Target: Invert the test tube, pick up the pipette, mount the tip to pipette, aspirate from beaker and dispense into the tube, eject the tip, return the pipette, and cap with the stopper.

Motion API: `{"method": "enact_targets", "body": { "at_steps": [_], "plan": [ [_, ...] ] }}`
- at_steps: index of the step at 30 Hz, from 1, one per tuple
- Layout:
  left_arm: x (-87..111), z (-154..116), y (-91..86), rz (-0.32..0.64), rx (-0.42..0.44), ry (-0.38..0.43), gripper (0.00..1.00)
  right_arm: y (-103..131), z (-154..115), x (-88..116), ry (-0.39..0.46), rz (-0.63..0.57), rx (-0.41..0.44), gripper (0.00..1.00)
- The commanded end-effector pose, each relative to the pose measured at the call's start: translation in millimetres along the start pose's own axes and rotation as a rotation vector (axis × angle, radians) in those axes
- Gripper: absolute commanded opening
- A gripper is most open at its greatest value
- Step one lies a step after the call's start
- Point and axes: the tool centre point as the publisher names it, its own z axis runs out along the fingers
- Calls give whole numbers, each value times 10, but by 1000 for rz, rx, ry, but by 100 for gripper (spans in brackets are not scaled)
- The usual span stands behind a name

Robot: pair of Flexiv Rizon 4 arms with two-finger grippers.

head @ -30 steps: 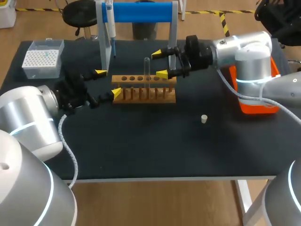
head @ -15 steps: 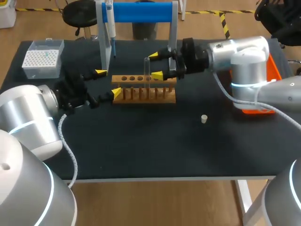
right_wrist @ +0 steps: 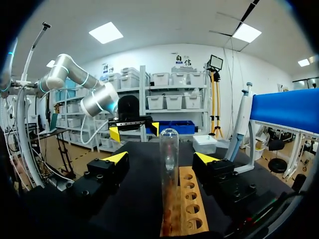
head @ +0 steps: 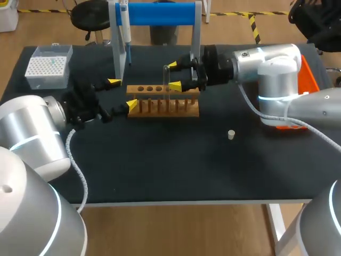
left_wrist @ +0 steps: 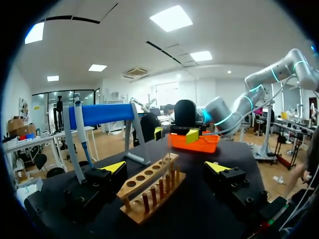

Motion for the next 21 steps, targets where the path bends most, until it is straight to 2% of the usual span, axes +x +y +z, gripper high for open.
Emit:
{"method": "enact_targets", "body": {
  "at_steps": [1,21],
  "plan": [
    [20,3,-5,1,-1,-6,100,-17,35,-25,2,1,-2,84],
    [20,3,-5,1,-1,-6,100,-15,133,-58,22,-11,-26,76]
  ]
}}
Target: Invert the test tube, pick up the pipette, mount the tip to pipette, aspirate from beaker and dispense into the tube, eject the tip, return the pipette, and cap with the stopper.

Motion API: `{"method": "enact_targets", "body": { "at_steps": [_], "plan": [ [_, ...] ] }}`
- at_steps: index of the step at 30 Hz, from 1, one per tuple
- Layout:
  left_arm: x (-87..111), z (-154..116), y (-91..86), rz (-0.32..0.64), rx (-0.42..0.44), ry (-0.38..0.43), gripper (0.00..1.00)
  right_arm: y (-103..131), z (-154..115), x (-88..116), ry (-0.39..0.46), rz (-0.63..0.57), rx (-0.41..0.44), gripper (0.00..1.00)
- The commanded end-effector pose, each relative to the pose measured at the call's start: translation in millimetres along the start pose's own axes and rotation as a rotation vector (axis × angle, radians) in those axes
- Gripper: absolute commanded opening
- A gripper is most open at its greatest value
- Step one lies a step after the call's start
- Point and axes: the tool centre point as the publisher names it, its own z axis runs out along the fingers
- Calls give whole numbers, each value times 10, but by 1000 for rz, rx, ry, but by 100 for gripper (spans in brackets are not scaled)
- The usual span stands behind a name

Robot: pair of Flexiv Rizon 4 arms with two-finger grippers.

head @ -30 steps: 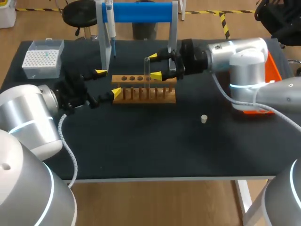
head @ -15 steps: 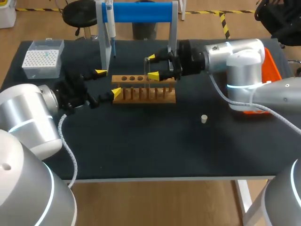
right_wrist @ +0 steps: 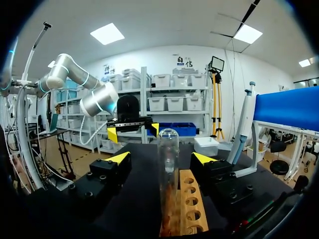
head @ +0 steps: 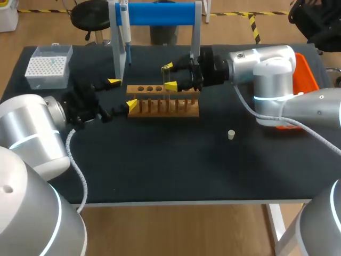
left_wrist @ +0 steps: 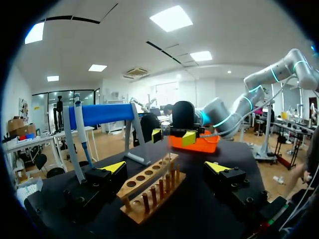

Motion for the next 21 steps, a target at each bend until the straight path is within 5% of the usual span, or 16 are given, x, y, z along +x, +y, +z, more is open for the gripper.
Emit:
{"method": "enact_targets", "body": {
  "at_steps": [1,21],
  "plan": [
    [20,4,-3,0,-1,-6,100,-16,17,-40,8,-3,-5,74],
    [20,4,-3,0,-1,-6,100,-35,60,-29,19,-4,-3,47]
  ]
}}
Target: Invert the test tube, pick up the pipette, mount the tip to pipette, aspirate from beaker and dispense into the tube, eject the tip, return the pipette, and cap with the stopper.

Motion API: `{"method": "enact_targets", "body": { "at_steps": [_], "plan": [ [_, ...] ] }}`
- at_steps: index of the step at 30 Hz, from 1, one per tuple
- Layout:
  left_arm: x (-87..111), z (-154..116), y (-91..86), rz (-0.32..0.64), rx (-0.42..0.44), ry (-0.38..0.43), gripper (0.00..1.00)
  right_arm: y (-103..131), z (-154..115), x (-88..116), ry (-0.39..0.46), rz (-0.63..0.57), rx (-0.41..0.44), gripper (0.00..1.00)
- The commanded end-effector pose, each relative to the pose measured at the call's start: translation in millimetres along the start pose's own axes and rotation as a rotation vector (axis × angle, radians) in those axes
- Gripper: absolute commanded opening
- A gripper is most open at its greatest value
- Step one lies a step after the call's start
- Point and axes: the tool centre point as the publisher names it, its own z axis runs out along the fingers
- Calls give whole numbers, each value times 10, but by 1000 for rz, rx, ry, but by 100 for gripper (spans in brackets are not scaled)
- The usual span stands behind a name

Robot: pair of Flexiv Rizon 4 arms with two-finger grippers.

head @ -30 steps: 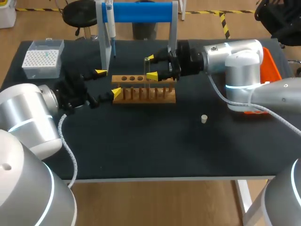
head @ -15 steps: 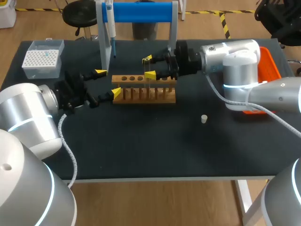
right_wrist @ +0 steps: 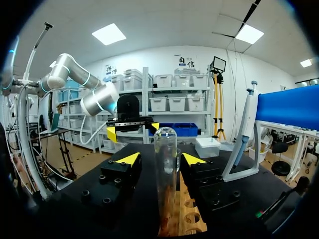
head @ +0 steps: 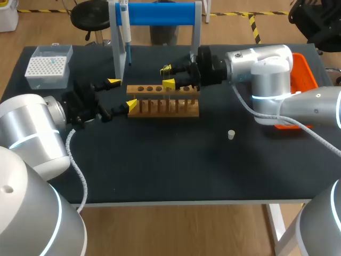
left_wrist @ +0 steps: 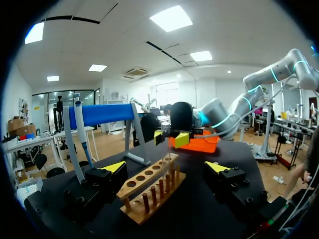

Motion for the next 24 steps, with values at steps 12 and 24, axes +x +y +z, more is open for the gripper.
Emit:
{"method": "enact_targets", "body": {
  "at_steps": [12,24],
  "plan": [
    [20,3,-3,0,-1,-6,100,-20,8,-14,3,-1,6,5],
    [20,3,-3,0,-1,-6,100,-19,-2,-22,-12,0,10,0]
  ]
}}
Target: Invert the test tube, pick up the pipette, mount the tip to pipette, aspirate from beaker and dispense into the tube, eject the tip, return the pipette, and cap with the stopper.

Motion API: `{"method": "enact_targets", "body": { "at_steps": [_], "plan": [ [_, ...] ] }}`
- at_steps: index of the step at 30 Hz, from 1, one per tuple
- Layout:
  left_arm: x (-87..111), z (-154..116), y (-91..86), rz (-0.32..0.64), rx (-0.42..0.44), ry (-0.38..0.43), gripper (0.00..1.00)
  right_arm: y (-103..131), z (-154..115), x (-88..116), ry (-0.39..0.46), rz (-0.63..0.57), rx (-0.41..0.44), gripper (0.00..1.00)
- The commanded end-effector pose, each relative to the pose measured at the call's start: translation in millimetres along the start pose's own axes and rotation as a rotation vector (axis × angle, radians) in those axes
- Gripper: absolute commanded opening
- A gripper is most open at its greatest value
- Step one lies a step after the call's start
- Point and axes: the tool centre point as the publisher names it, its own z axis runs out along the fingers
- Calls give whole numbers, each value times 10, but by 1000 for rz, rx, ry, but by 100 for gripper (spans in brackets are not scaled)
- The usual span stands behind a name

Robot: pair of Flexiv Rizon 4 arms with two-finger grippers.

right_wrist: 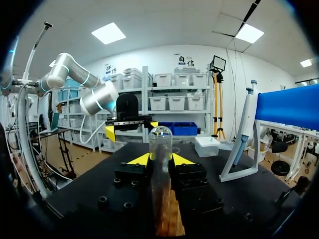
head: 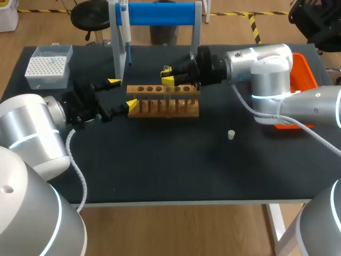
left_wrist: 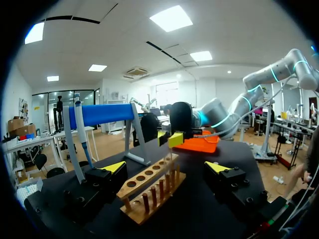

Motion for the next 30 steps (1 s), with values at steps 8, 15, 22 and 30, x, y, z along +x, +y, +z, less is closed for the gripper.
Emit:
{"method": "enact_targets", "body": {
  "at_steps": [8,15,22,30],
  "plan": [
    [20,3,-4,0,-1,-6,100,29,2,12,-9,3,-9,0],
    [20,3,-4,0,-1,-6,100,64,7,7,-12,6,-14,0],
    [20,3,-4,0,-1,-6,100,86,13,1,-17,5,-13,0],
    [20,3,-4,0,-1,-6,100,121,22,8,-20,-1,-7,0]
  ]
}}
